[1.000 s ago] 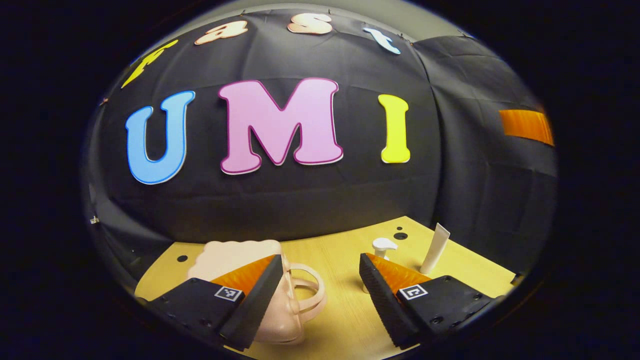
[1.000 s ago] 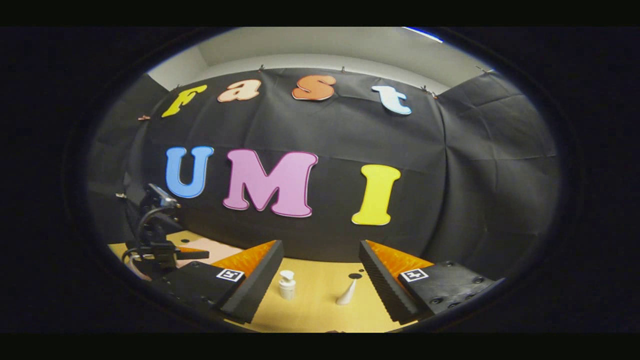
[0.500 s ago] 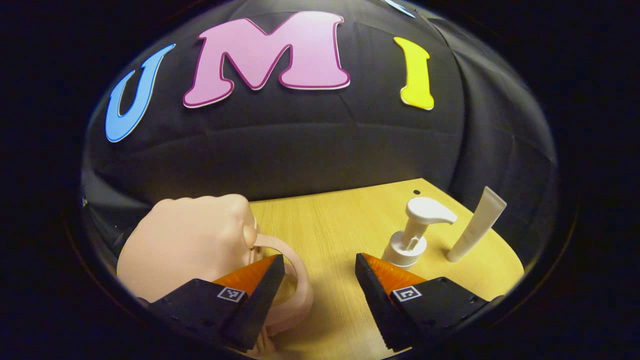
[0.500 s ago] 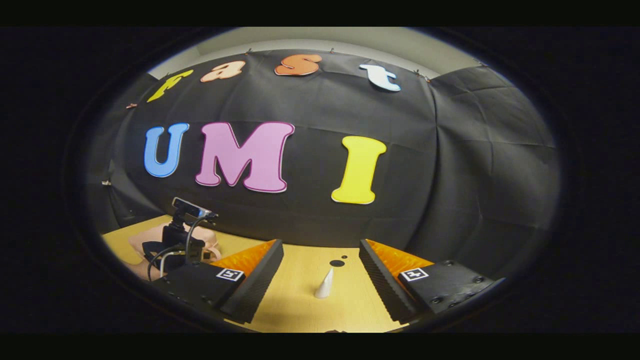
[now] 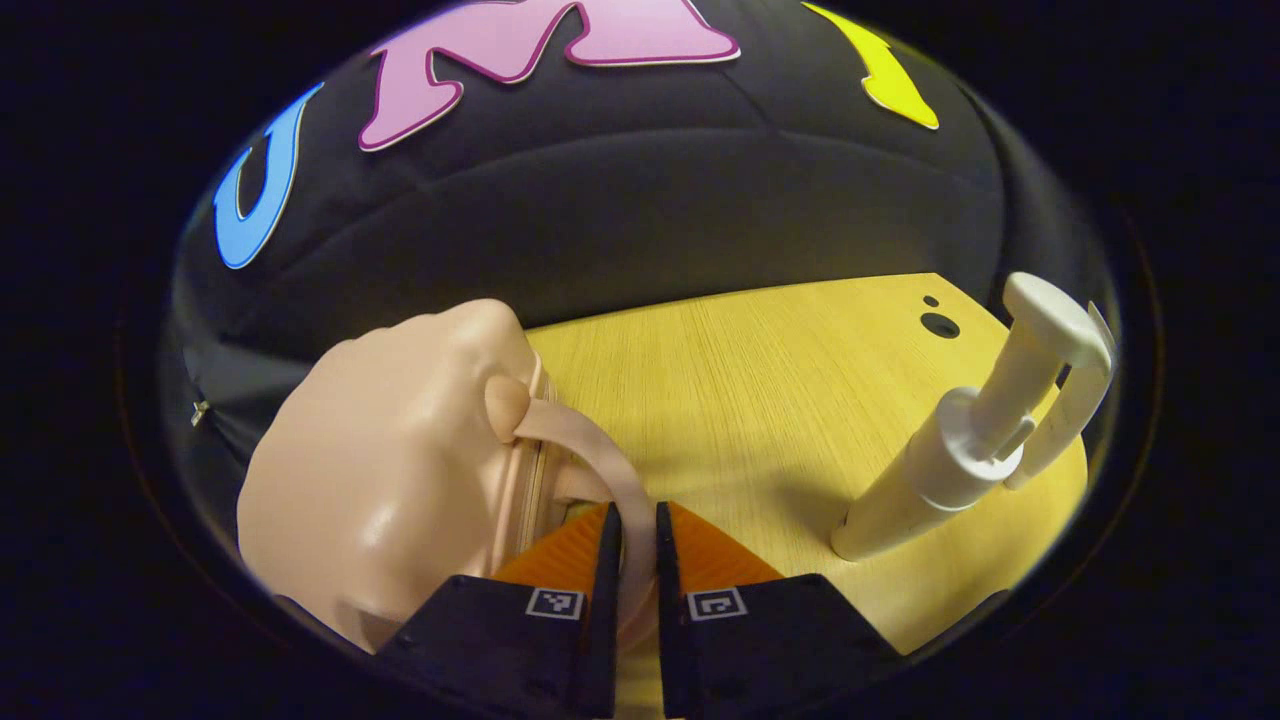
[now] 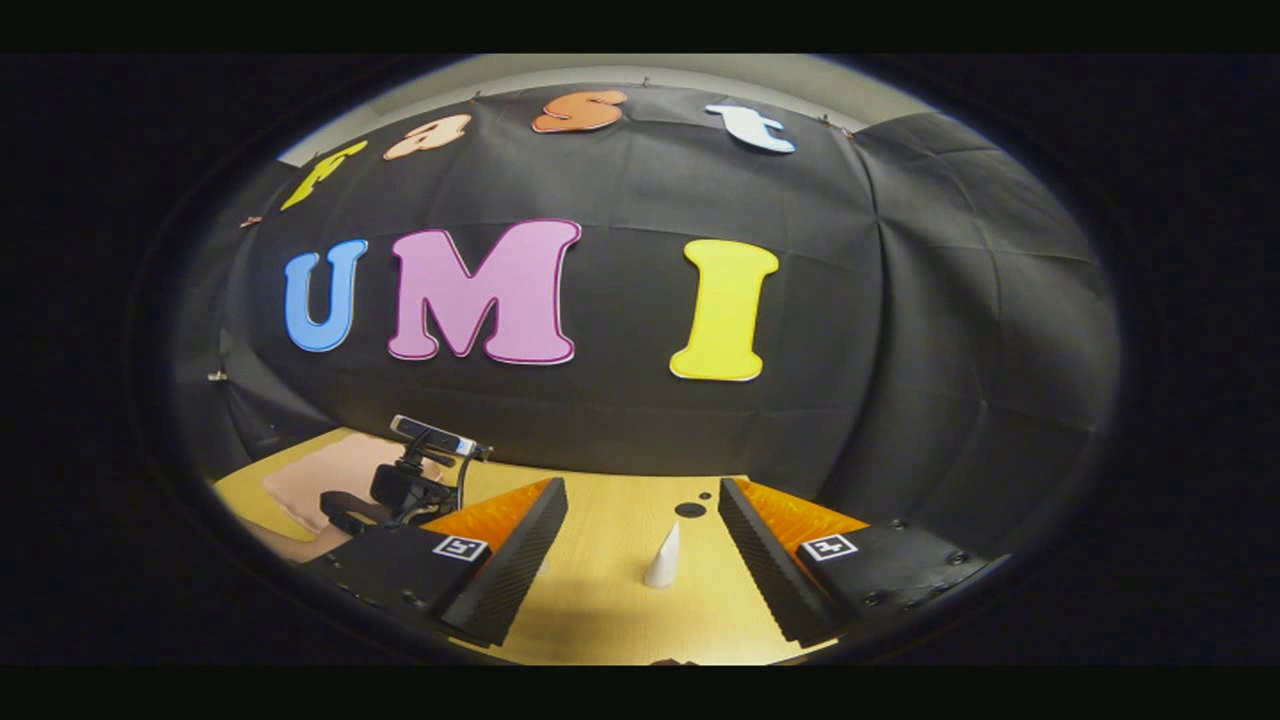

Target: First open the suitcase, pack the skin care products into it, and then close the suitcase.

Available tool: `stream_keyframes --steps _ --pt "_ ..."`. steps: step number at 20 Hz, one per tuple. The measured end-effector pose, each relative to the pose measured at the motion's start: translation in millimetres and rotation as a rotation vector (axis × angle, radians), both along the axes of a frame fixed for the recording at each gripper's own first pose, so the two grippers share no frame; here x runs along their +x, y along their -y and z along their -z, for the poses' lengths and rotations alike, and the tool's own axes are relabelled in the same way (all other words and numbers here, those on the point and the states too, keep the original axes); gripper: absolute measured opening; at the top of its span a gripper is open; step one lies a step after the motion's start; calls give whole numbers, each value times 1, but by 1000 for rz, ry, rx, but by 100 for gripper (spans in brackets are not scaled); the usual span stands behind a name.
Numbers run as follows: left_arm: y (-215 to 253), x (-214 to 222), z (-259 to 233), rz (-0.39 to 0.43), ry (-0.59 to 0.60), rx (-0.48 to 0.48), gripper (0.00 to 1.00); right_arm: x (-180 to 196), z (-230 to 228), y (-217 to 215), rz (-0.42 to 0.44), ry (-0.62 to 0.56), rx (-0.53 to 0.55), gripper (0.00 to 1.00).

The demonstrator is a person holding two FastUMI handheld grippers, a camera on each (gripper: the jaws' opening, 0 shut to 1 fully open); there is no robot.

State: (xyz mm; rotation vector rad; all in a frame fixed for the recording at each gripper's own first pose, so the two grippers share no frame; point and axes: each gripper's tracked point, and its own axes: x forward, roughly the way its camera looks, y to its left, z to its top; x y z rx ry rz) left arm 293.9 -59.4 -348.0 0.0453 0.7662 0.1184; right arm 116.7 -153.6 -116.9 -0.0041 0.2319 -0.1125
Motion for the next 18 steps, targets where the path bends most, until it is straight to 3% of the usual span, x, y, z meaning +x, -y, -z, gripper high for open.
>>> stream_keyframes --steps 3,6,10,15,18 --pt "6 1 -20 22 24 -54 18 -3 0 1 4 0 4 97" --pt "0 3 -59 -17 81 -127 16 -4 -6 1 19 16 15 97" --pt "-29 -1 -143 -61 187 -235 15 -4 -18 -10 12 34 7 97" --pt "-129 -16 -238 -121 229 -266 14 -1 -40 -32 7 68 -3 96" --pt "-207 -31 -264 -106 241 -136 14 0 -49 -50 2 75 -12 97"
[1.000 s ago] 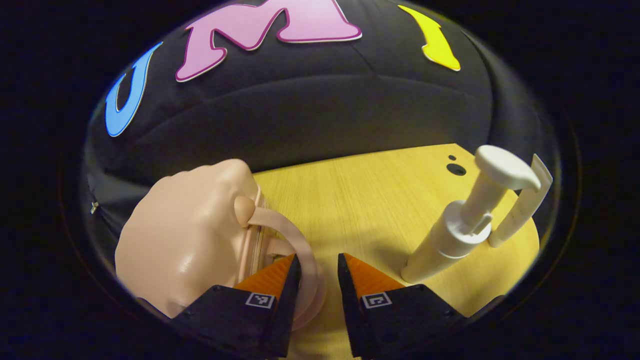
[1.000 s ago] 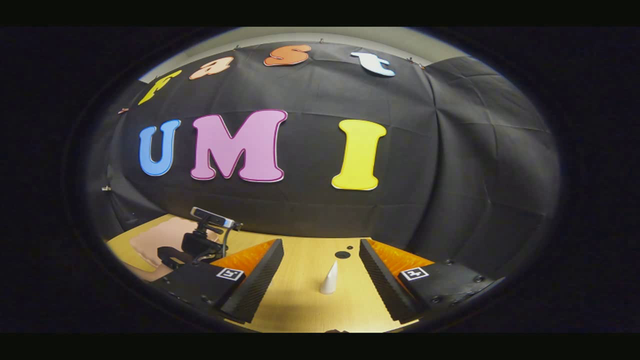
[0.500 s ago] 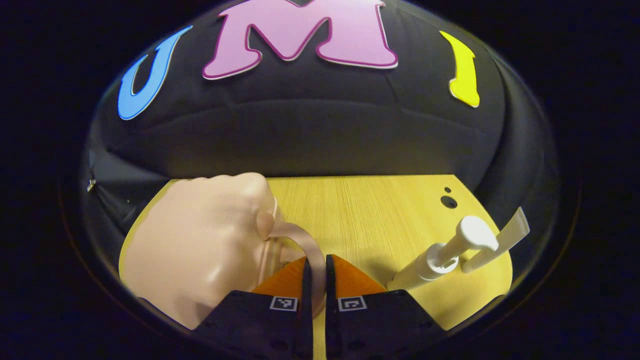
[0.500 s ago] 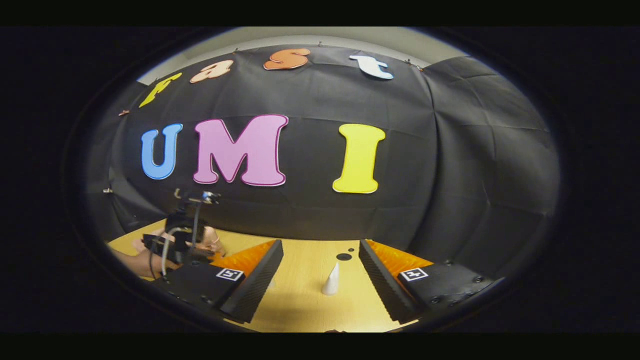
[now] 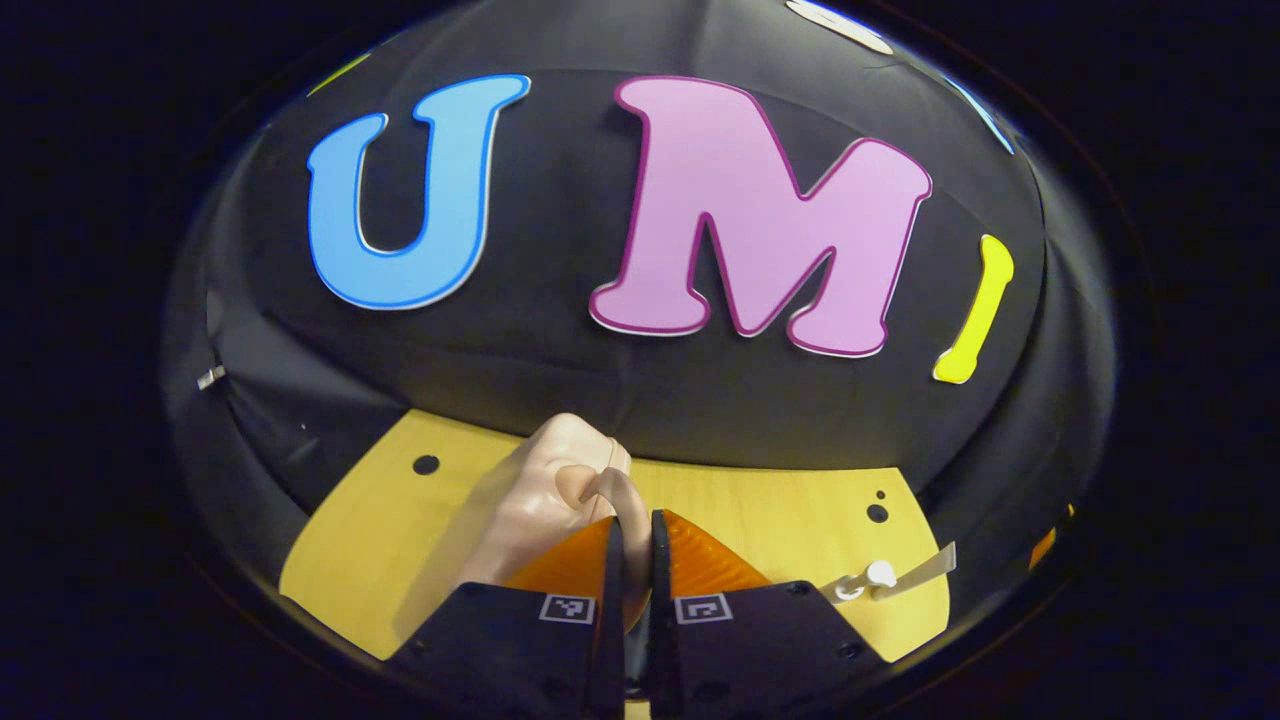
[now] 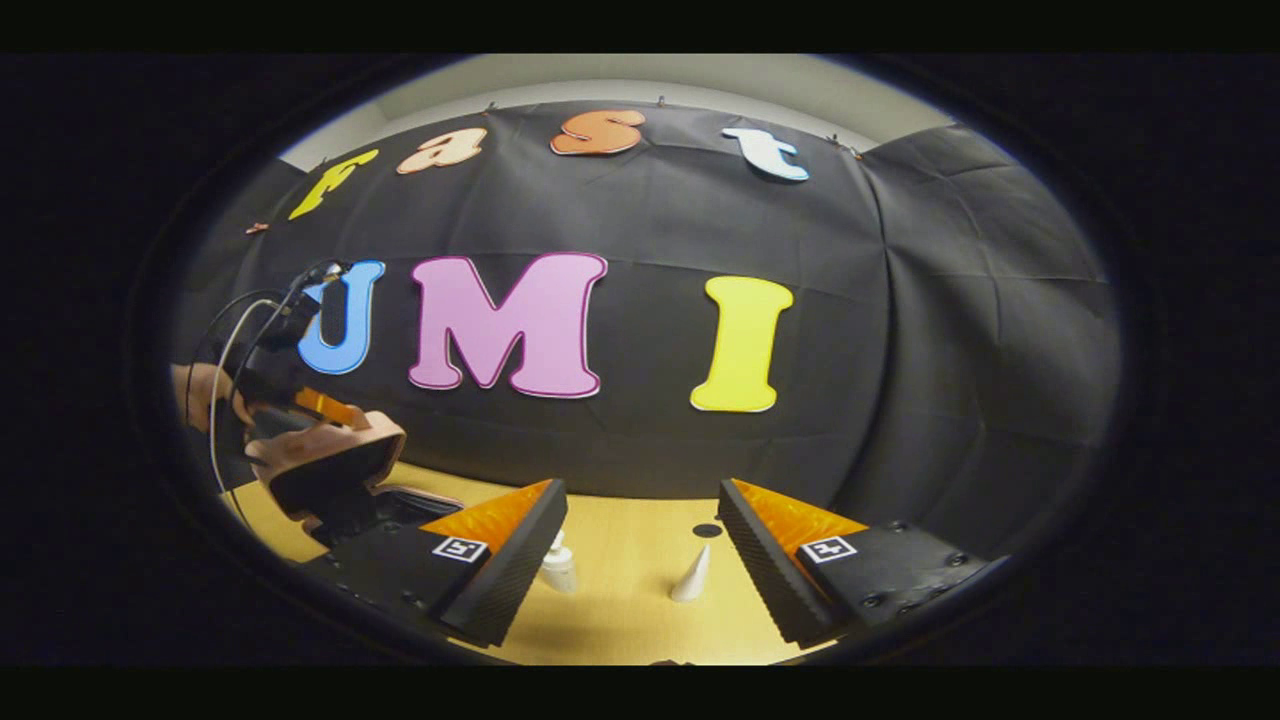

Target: First open the suitcase, pack the skin care products into it, and then close the suitcase.

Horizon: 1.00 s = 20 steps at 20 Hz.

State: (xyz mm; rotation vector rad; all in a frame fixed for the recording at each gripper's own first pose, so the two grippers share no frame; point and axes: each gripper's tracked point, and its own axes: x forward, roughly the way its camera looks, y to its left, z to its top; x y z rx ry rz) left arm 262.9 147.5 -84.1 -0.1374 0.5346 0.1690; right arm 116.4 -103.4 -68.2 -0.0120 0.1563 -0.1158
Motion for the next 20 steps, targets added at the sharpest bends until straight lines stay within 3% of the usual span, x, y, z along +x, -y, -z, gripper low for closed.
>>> stream_keyframes --steps 3,10,13,15,17,20 --pt "-69 -18 -10 -2 -3 133 14 -2 -9 -14 6 21 -23 97" --pt "-206 -33 20 -46 2 210 14 -18 -4 -39 30 -24 -46 94" --pt "-267 -33 62 -78 -31 250 14 -25 8 -48 21 -51 -65 97" --pt "-306 -36 103 -120 -69 257 14 -27 21 -53 14 -74 -76 94" --pt "-335 -38 153 -133 -102 253 14 -29 34 -55 14 -89 -85 97" --pt "-367 -51 227 -194 -159 149 14 -31 58 -61 21 -114 -58 97"
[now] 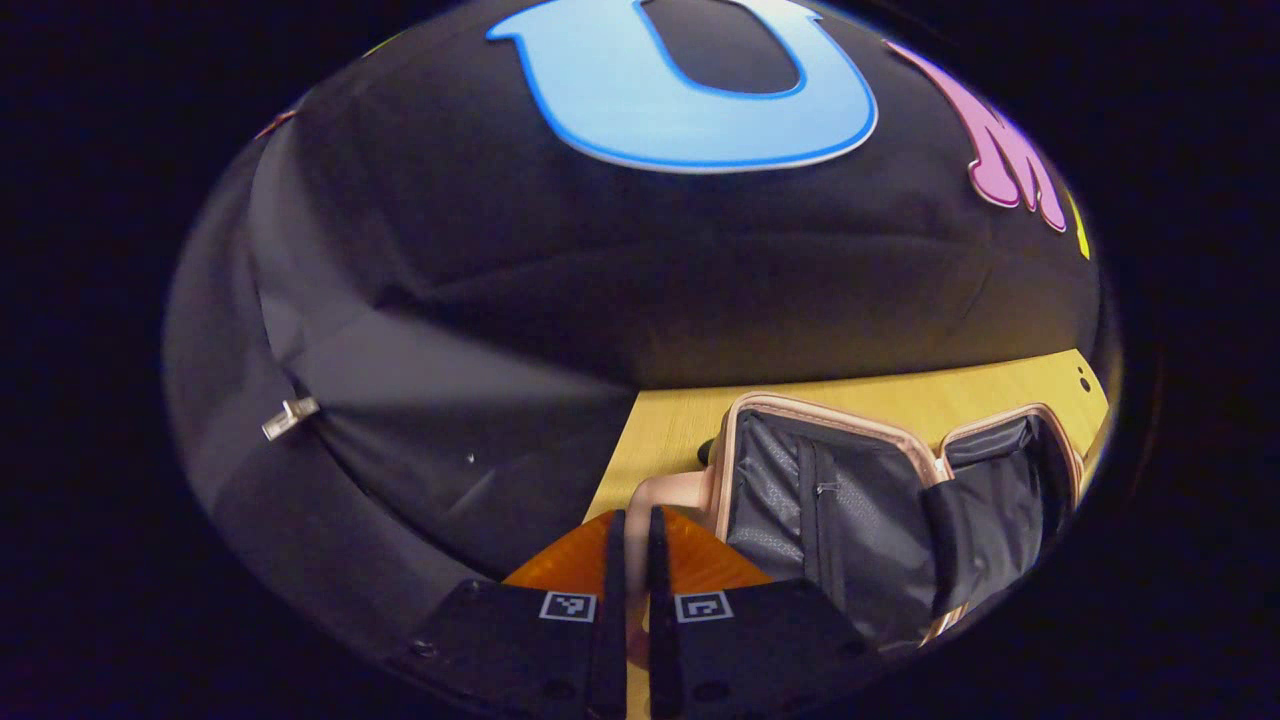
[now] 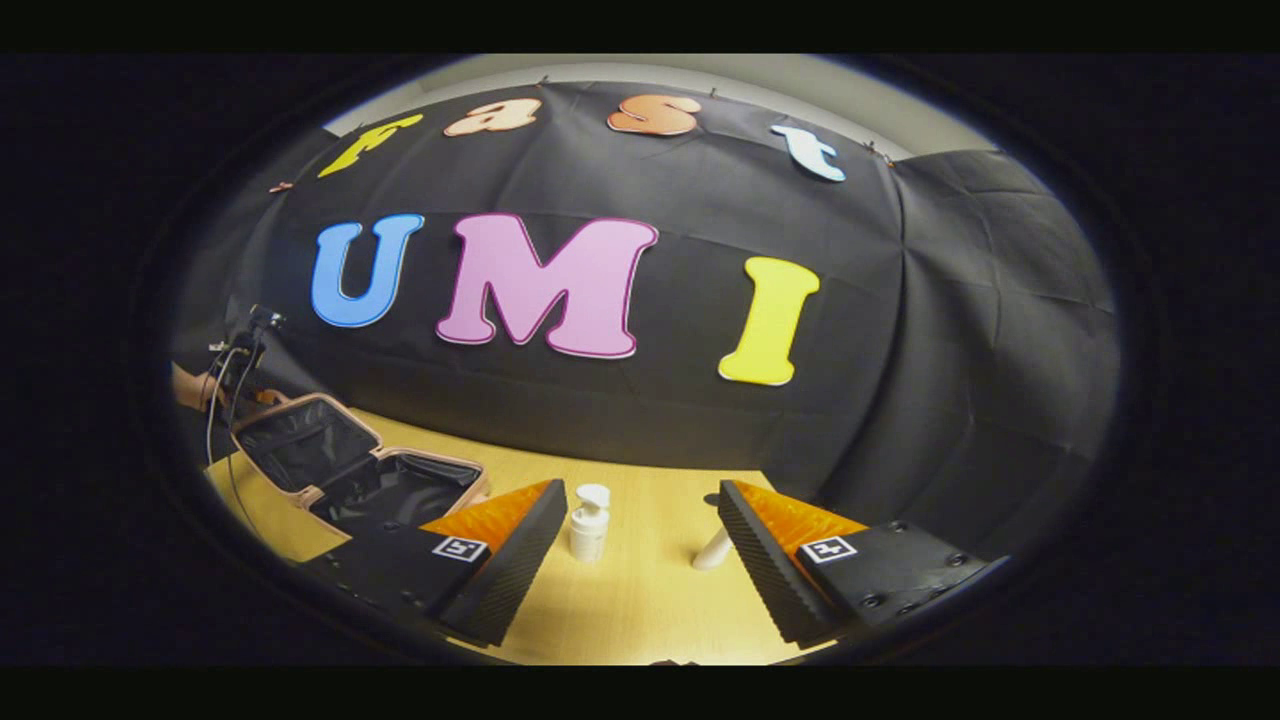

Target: First open the suitcase, pack the skin care products into it, and then close the suitcase.

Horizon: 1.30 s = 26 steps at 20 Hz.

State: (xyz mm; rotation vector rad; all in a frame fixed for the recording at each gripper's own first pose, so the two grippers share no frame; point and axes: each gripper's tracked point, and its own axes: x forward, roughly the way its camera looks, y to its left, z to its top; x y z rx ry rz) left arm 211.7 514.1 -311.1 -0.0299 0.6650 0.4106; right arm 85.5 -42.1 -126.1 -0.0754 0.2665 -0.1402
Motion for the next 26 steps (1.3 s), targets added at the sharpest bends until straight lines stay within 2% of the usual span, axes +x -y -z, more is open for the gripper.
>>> stream_keyframes --steps 2,3,4,6,7,9,10,11,13,16,18,21,24,26 --pt "-7 -6 28 -41 -28 -24 15 0 16 -4 -9 -28 9 97" --pt "-9 -10 34 -62 -58 -1 19 -1 20 -6 -16 -33 6 97" --pt "-11 -13 31 -81 -70 51 26 -1 21 -5 -17 -31 4 97" --pt "-2 -8 16 -72 -28 90 25 1 19 -3 -18 -14 2 97" --pt "4 -8 6 -68 -5 114 31 3 18 0 -20 -7 1 97" --pt "32 -9 -26 -33 37 145 85 4 16 5 -27 -1 2 97" --pt "47 -1 -44 -10 69 160 89 4 16 10 -26 -1 11 100" --pt "68 2 -63 8 105 171 89 5 14 14 -25 3 27 97" --pt "114 7 -96 32 193 150 98 7 14 22 -31 5 51 97" --pt "198 8 -142 63 323 102 98 7 13 41 -26 21 52 98" --pt "259 14 -157 147 350 111 98 4 13 57 3 35 45 97" --pt "349 25 -151 220 399 109 98 -3 14 81 61 63 0 97" --pt "459 26 -127 333 425 -18 98 -8 28 100 113 60 9 97" --pt "524 20 -114 430 451 -68 98 -8 44 119 170 38 24 97"
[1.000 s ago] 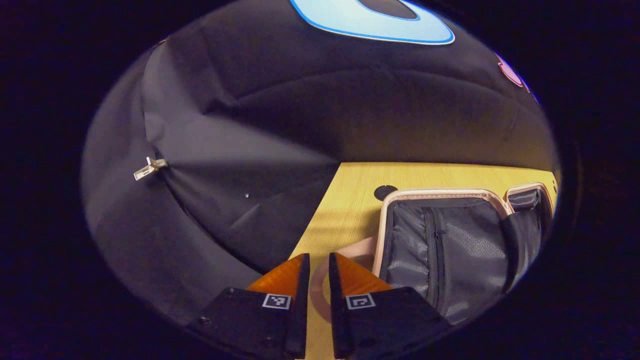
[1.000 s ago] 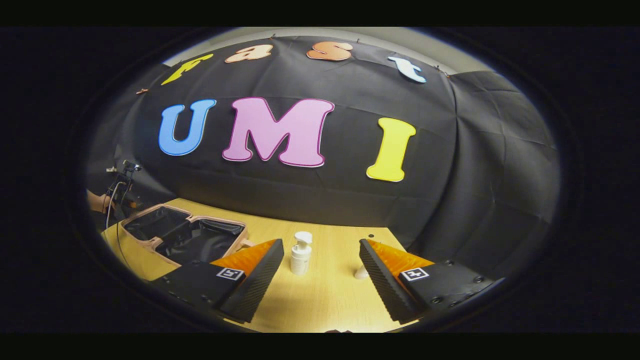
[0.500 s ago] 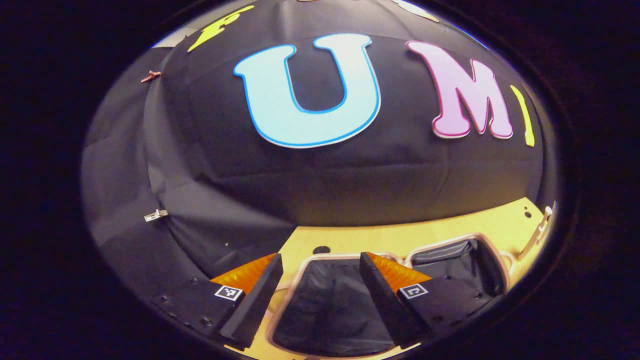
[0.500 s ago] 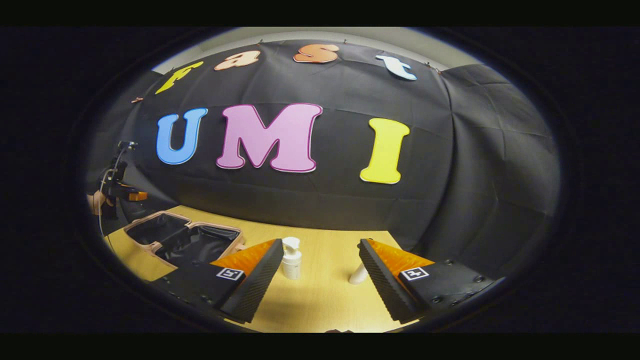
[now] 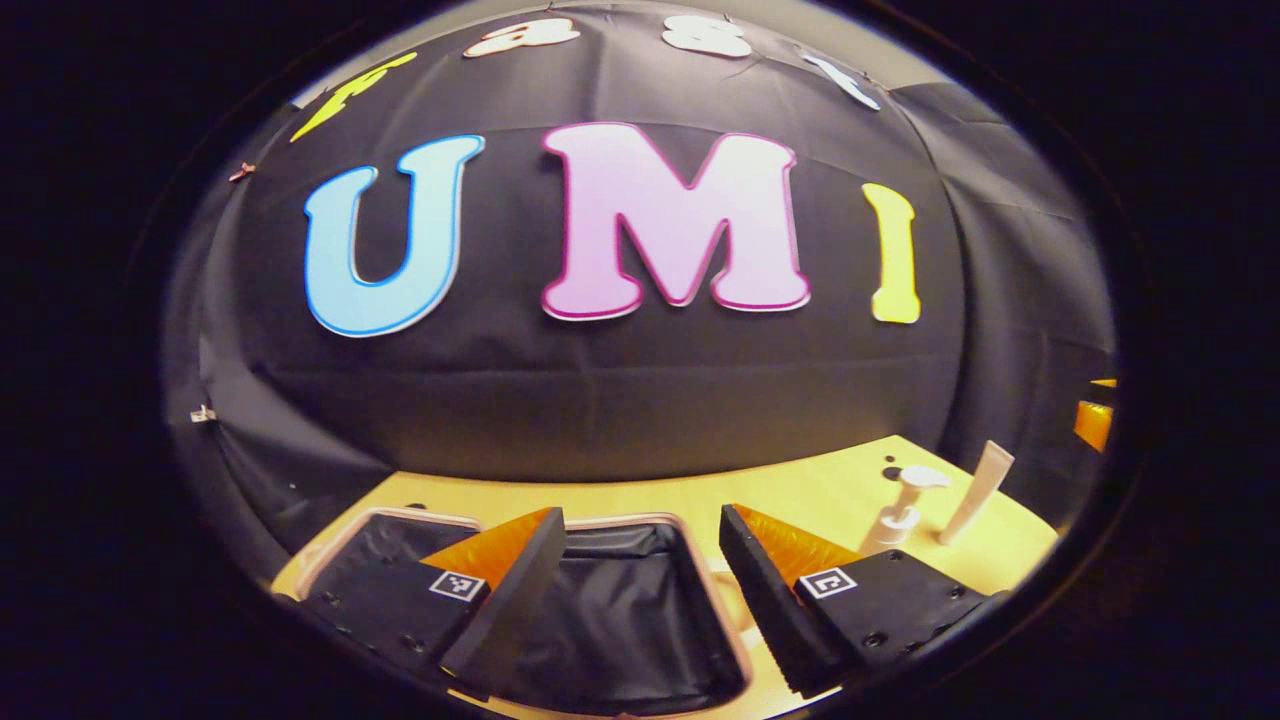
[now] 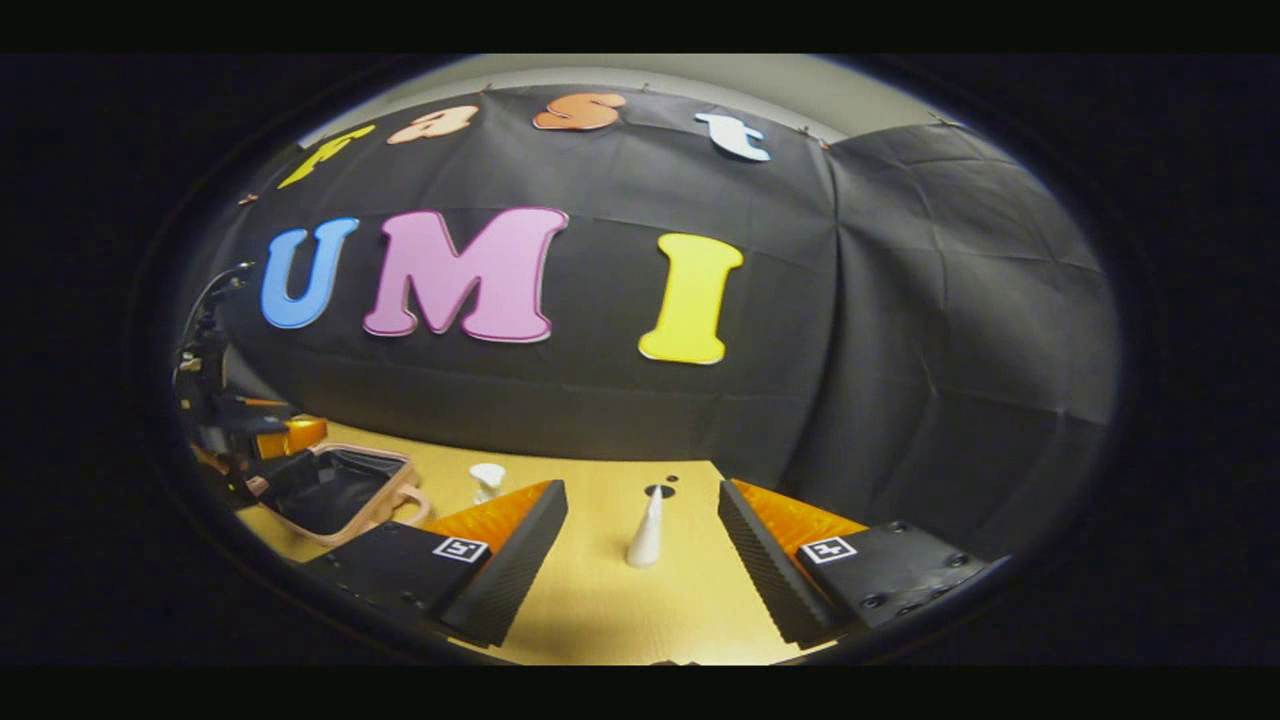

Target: First open the suitcase, pack the skin care products into it, and then close the suitcase.

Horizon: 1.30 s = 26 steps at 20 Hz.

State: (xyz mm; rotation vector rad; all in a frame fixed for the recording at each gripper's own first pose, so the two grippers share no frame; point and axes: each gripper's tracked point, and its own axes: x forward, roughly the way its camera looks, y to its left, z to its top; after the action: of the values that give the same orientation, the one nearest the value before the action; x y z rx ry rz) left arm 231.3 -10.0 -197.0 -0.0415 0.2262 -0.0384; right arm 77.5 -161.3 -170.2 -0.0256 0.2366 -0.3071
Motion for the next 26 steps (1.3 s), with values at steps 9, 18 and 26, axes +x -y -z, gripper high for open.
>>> stream_keyframes --steps 9,18,26 --pt "183 37 69 259 -42 -53 98 7 52 41 51 -44 21 98" --pt "204 99 120 248 -90 -34 96 33 119 46 24 -135 63 98" --pt "196 100 138 288 -134 -29 65 91 189 34 11 -207 133 98"
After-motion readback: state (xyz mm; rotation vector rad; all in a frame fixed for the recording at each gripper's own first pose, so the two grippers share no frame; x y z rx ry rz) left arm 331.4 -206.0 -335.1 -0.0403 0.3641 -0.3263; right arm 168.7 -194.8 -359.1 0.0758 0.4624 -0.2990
